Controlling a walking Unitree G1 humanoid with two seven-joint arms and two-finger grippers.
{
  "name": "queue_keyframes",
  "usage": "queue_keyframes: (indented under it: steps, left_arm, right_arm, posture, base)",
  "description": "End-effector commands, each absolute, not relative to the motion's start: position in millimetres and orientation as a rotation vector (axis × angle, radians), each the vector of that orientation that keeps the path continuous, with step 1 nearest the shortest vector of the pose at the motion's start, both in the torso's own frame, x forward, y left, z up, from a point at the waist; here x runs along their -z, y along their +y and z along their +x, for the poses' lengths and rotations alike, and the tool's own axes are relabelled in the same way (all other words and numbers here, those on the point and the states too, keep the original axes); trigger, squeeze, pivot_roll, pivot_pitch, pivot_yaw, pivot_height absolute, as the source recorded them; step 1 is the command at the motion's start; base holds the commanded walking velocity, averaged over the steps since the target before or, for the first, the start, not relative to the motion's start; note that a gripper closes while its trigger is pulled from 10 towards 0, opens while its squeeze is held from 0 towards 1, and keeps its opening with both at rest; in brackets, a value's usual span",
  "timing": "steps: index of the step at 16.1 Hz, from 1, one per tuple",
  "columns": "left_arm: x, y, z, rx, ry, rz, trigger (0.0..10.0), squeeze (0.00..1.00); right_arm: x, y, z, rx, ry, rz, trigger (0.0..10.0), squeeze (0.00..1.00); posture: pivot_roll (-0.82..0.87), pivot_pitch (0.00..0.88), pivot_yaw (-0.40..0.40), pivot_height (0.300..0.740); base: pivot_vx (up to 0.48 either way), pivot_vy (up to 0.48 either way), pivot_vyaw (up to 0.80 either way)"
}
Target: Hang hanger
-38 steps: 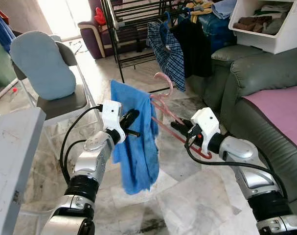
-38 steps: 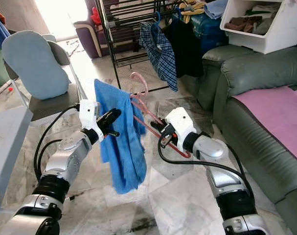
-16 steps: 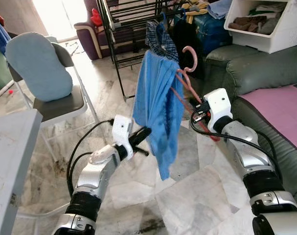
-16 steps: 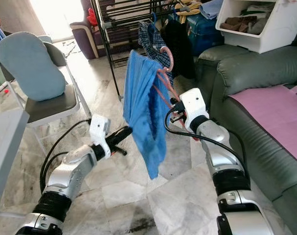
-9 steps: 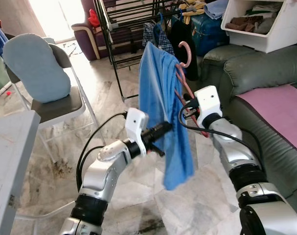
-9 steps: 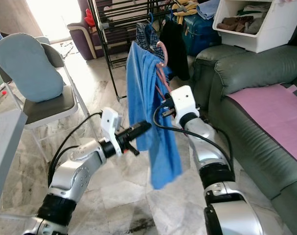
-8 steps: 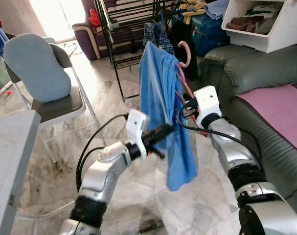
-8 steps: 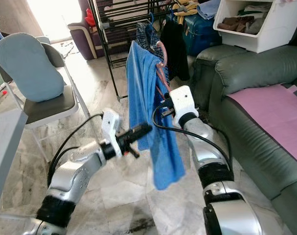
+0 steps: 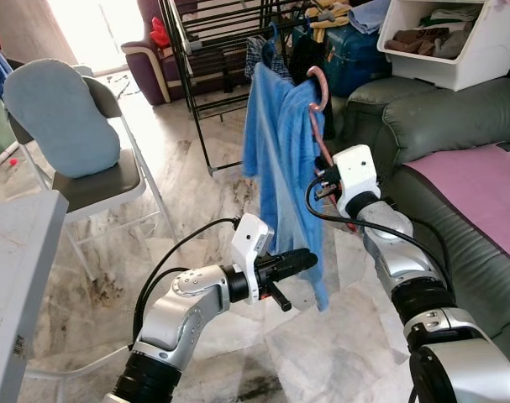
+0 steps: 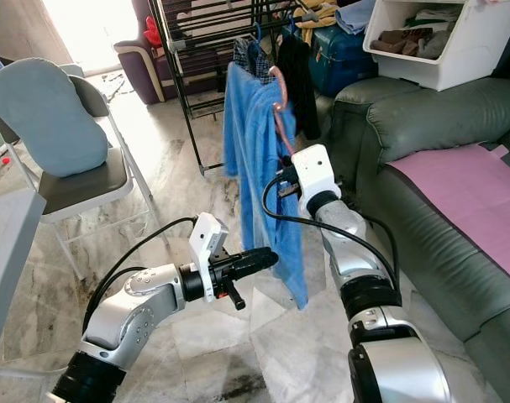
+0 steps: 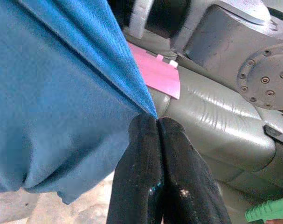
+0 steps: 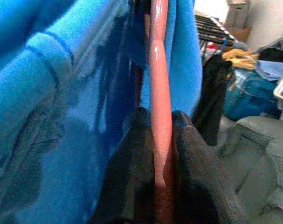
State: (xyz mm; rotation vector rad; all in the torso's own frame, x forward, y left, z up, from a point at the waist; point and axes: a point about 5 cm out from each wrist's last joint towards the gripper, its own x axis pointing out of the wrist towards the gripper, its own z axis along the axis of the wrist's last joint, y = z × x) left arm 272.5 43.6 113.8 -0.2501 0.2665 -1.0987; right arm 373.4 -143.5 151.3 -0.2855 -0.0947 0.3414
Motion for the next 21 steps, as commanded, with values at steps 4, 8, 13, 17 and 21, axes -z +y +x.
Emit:
queue_keyframes:
  steps: [4, 8, 13, 17, 21]
  left_arm:
    - [-115, 47, 277, 1.05, 0.264, -0.237, 0.0, 0.0]
    - [-113, 45, 274, 1.063, 0.269, -0.217, 0.2, 0.0]
    - [-111, 42, 276, 1.072, 0.29, -0.212, 10.0, 1.0]
    - [-113, 49, 273, 1.084, 0.279, -0.152, 10.0, 1.0]
    - [-131, 84, 290, 1.001, 0.189, 0.007, 10.0, 1.0]
  right_arm:
    - [-126, -133, 358, -0.597, 0.069, -0.308, 10.0, 0.0]
    - [-114, -147, 348, -0.582, 0.098, -0.289, 10.0, 0.0]
    - [-130, -140, 349, -0.593, 0.021, -0.247, 10.0, 0.0]
    - [-138, -137, 344, -0.656, -0.039, -0.17, 10.0, 0.0]
    - [-136, -143, 326, -0.86, -0.024, -0.19, 10.0, 0.0]
  posture:
    - [-0.19, 0.0, 0.066, 0.736]
    - [-0.2, 0.0, 0.068, 0.736]
    - [-0.2, 0.0, 0.067, 0.736]
    - [-0.19, 0.0, 0.062, 0.736]
    - [-0.18, 0.0, 0.061, 0.736]
  base:
    - [0.0, 0.0, 0.0]
    - [0.0, 0.0, 0.0]
    - [0.0, 0.0, 0.0]
    - [0.0, 0.0, 0.0]
    - [0.0, 0.0, 0.0]
